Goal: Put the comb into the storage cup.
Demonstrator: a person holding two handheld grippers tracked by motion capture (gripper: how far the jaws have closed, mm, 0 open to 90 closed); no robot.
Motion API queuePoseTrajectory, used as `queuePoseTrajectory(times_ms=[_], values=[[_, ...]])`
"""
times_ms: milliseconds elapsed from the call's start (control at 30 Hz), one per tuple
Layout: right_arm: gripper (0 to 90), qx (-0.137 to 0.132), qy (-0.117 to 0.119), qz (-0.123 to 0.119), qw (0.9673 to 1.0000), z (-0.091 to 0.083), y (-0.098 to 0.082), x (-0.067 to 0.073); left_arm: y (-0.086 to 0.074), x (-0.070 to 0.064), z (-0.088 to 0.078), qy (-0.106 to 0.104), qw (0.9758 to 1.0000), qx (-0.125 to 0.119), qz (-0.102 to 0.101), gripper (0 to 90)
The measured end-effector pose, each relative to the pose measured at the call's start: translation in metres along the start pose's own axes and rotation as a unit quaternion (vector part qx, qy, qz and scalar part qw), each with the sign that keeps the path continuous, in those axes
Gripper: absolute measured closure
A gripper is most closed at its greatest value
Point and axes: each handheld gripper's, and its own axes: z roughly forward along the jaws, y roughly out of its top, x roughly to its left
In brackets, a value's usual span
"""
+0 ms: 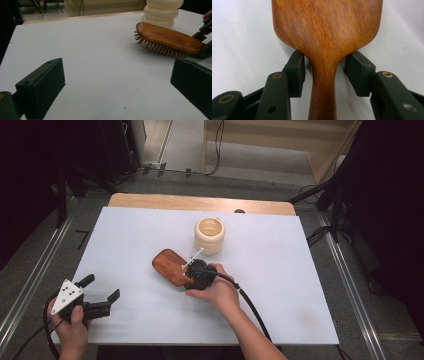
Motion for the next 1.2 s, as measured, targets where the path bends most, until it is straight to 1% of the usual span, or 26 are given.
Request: queuePoseTrajectory(times_ms=[33, 67, 167, 267, 300, 367, 533, 633, 667, 733, 767, 833, 900, 1033, 1067, 1100, 1133, 1200], values=[[54.0, 0.001, -0.003, -0.001, 1.0, 0.0, 0.0, 0.001, 0.0, 0.0, 0.0, 0.0, 1.0, 0.0, 0.0, 0.0], [57.1, -0.001, -0.003, -0.008, 1.0, 0.0, 0.0, 0.0, 0.0, 0.0, 0.0, 0.0, 1.0, 0.0, 0.0, 0.0], [66.0, 0.004, 0.0, -0.012, 0.9999, -0.002, -0.001, -0.002, 0.0, 0.0, 0.0, 0.0, 1.0, 0.0, 0.001, 0.0], [68.8, 0.001, 0.004, -0.012, 0.9999, -0.002, -0.001, -0.004, 0.0, 0.0, 0.0, 0.0, 1.0, 0.001, 0.001, 0.0], [69.5, -0.006, 0.005, -0.015, 0.9999, -0.002, -0.003, -0.005, 0.0, 0.0, 0.0, 0.0, 1.0, 0.001, 0.001, 0.0], [69.7, -0.016, 0.009, -0.013, 0.9997, -0.002, -0.006, -0.006, 0.0, 0.0, 0.001, 0.0, 1.0, 0.001, 0.001, 0.0], [69.9, -0.041, 0.009, -0.014, 0.999, -0.002, -0.013, -0.006, 0.0, 0.0, 0.001, 0.0, 1.0, 0.001, 0.0, 0.0], [69.9, -0.058, 0.006, -0.022, 0.998, -0.001, -0.017, -0.006, 0.0, 0.0, 0.001, 0.0, 1.0, 0.001, -0.001, 0.0], [69.9, -0.058, 0.006, -0.022, 0.998, -0.001, -0.017, -0.006, 0.0, 0.0, 0.001, 0.0, 1.0, 0.001, -0.001, 0.0], [70.0, -0.066, 0.012, -0.014, 0.9976, -0.002, -0.02, -0.006, 0.0, 0.0, 0.001, 0.0, 1.0, 0.001, -0.001, 0.0], [70.0, -0.07, 0.015, -0.018, 0.9973, -0.002, -0.022, -0.007, 0.0, 0.0, 0.001, 0.0, 1.0, 0.001, 0.0, 0.0], [70.0, -0.078, 0.017, -0.014, 0.9967, -0.004, -0.024, -0.007, 0.0, 0.0, 0.001, -0.001, 1.0, 0.002, 0.001, 0.0], [70.0, -0.088, 0.021, -0.018, 0.9957, -0.006, -0.026, -0.006, 0.0, 0.0, 0.001, -0.001, 1.0, 0.002, 0.001, 0.0], [70.0, -0.108, 0.02, -0.024, 0.9937, -0.012, -0.029, -0.004, 0.0, 0.0, 0.001, -0.001, 1.0, 0.003, 0.002, 0.0], [70.0, -0.114, 0.02, -0.026, 0.9929, -0.013, -0.03, -0.004, 0.0, 0.0, 0.001, -0.001, 1.0, 0.003, 0.002, 0.0], [69.9, -0.126, 0.024, -0.024, 0.9915, -0.015, -0.032, -0.003, 0.0, 0.0, 0.001, -0.001, 1.0, 0.003, 0.002, 0.0], [69.9, -0.126, 0.024, -0.024, 0.9915, -0.015, -0.032, -0.003, 0.0, 0.0, 0.001, -0.001, 1.0, 0.003, 0.002, 0.0], [70.0, -0.135, 0.023, -0.025, 0.9902, -0.018, -0.034, -0.003, 0.0, 0.0, 0.001, -0.001, 1.0, 0.003, 0.002, 0.0]])
